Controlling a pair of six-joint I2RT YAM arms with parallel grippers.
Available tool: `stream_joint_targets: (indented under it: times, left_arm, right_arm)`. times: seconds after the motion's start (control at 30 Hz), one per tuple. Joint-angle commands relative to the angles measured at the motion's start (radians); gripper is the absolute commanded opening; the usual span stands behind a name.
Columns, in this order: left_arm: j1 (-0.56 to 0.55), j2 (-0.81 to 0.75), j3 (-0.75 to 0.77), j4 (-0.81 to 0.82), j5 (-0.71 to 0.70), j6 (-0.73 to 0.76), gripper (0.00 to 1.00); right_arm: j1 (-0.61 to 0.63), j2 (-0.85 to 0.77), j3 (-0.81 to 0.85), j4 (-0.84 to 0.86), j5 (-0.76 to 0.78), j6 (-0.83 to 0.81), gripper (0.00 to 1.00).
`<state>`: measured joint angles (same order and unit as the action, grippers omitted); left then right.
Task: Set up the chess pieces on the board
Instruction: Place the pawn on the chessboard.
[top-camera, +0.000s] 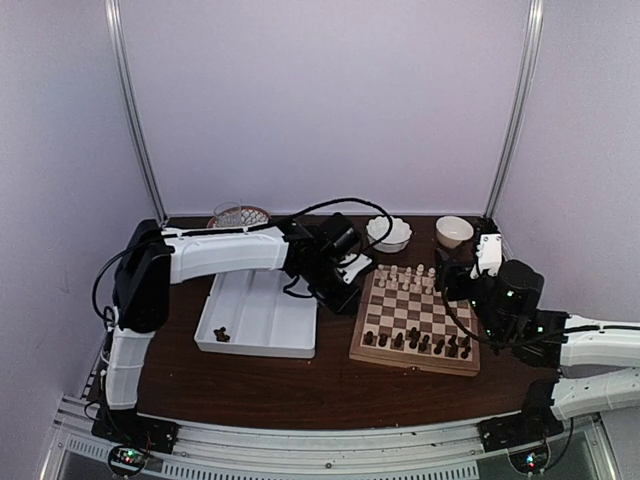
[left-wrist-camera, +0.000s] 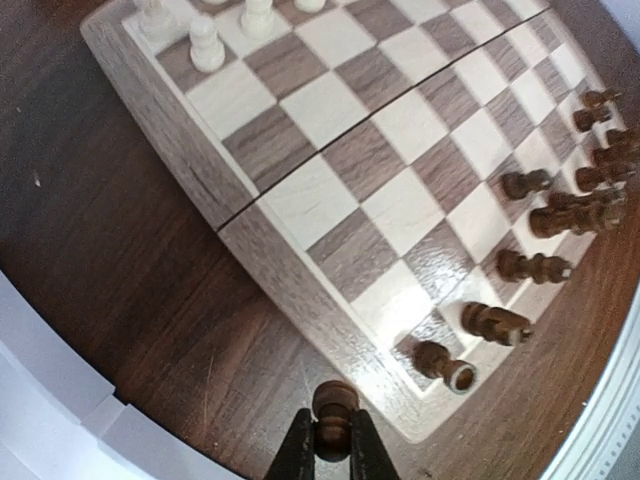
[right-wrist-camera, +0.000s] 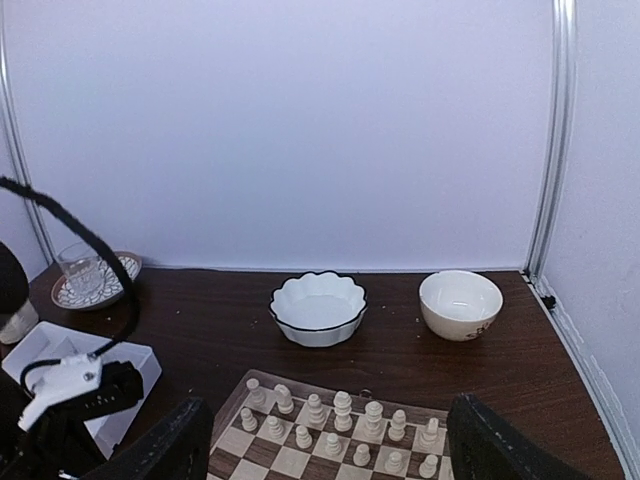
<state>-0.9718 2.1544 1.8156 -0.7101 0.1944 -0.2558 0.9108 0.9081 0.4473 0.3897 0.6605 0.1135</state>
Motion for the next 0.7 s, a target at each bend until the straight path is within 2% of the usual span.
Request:
stream_joint_targets:
  times: [0.0,0.13,0.67]
  left_arm:
    - [-0.019,0.113,0.177,-0.206,-0.094,0.018,0.06]
    - [-0.020,0.189,0.286,-0.255,-0.108,0.019,0.06]
    - [-0.029,0.264,0.386,-0.232,-0.095,0.014,0.06]
  right_arm:
    - [-0.021,-0.089,-0.045,-0.032,0.094,0.077,0.84]
    - [-0.023,-0.119,-0.058,-0.022,0.087,0.070,0.84]
    - [-0.024,-0.087,-0.052,-0.007,0.050,0.047,0.85]
